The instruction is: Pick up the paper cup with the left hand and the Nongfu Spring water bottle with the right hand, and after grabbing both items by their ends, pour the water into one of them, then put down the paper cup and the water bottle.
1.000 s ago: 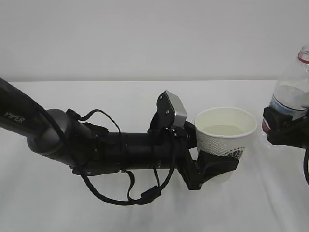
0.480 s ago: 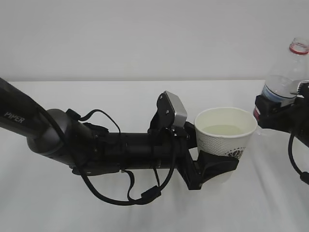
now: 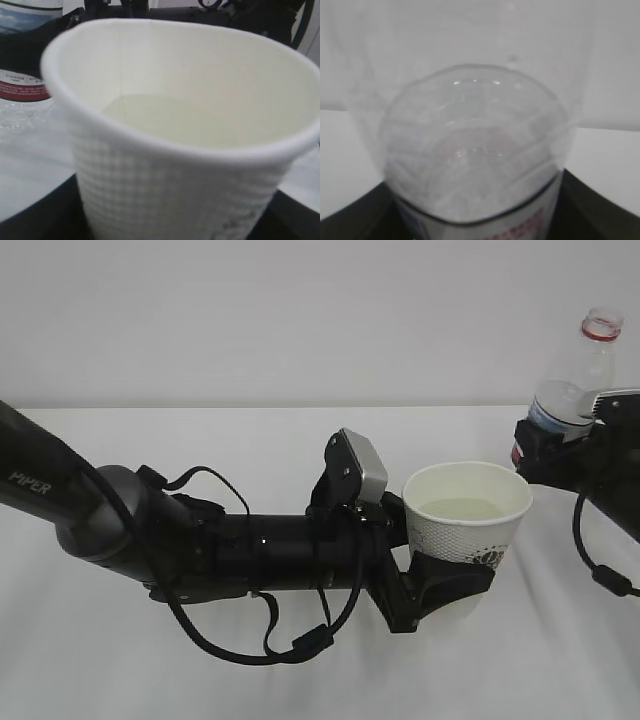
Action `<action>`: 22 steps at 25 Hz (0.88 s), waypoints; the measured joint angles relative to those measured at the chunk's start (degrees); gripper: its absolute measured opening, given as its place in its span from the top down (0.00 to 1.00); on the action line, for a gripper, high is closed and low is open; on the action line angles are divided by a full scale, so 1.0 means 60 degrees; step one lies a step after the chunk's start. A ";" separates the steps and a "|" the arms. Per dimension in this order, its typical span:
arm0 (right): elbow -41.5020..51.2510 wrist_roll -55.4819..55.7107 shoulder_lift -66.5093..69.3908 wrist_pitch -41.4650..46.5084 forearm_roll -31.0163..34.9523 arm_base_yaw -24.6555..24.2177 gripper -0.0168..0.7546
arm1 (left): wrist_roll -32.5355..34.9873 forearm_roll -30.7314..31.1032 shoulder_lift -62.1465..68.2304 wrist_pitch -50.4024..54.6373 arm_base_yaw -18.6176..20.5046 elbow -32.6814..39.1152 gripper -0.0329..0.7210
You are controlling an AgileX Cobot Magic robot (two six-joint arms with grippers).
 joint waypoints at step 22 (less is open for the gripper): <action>-0.0308 0.0015 0.0729 -0.0088 0.0066 0.0000 0.34 | 0.0000 0.0000 0.0000 0.0000 0.0000 0.0000 0.24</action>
